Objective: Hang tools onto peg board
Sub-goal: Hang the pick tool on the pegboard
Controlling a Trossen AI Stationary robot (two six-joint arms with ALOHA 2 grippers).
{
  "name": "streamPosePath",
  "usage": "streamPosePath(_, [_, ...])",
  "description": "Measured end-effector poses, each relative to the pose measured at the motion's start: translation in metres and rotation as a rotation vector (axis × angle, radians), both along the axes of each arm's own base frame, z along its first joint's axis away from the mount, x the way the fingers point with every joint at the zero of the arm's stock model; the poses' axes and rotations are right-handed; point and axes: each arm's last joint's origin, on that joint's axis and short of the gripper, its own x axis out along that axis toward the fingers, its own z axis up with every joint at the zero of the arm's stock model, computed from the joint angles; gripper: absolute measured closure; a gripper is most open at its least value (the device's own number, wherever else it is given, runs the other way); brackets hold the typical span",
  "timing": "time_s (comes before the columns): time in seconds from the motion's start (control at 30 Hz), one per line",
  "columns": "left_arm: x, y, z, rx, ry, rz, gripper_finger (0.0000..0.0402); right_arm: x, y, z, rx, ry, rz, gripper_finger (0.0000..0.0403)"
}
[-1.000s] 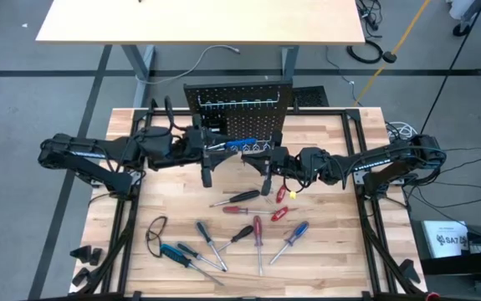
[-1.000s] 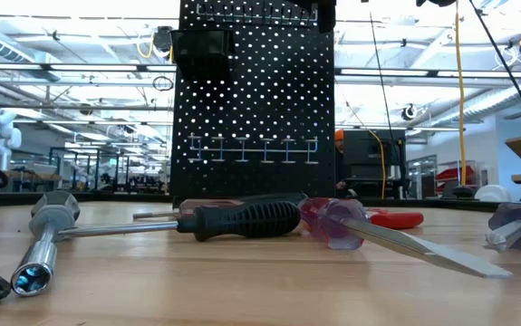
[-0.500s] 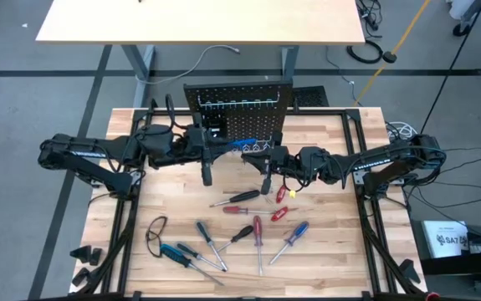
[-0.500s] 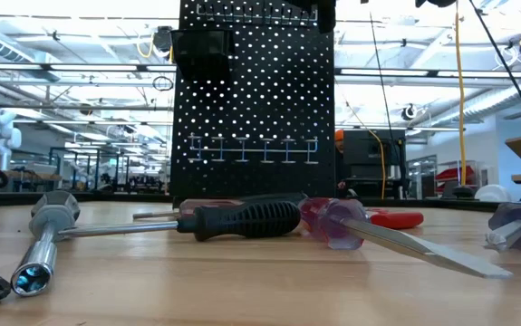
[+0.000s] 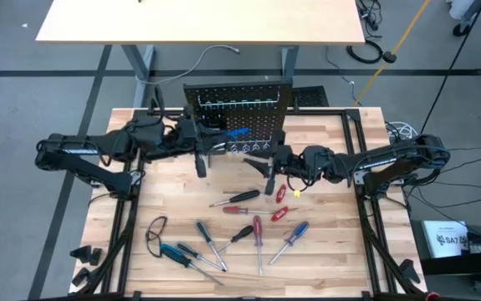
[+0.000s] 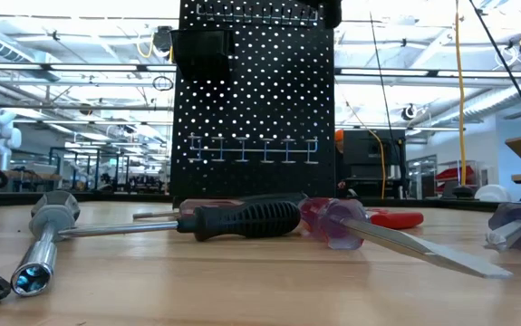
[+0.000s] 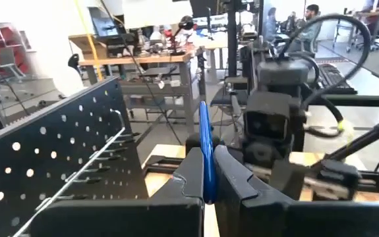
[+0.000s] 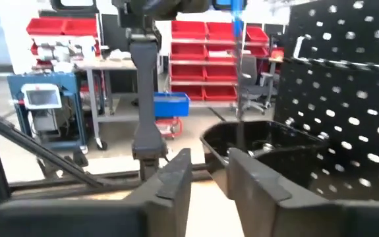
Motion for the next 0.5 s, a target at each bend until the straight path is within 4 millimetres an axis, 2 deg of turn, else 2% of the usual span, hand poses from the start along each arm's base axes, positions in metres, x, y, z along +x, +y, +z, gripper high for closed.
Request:
streamPosePath(0.2, [-0.007, 0.019, 0.006, -0.002, -0.024, 0.046, 0.0392, -0.025, 0.001, 0.003, 0.031, 0.177, 0.007, 0.0261])
streamPosePath(0.33, [-0.007, 0.035, 0.005, -0.013, -0.023, 0.032, 0.0392, -0.035, 0.005, -0.002, 0.079, 0.273, 0.015, 0.0264])
streamPosePath(0.5, [-0.011, 0.054, 0.006, -0.040, -0.037, 0.043, 0.0392, -0.043, 0.010, -0.016, 0.094, 0.262, 0.030, 0.0283])
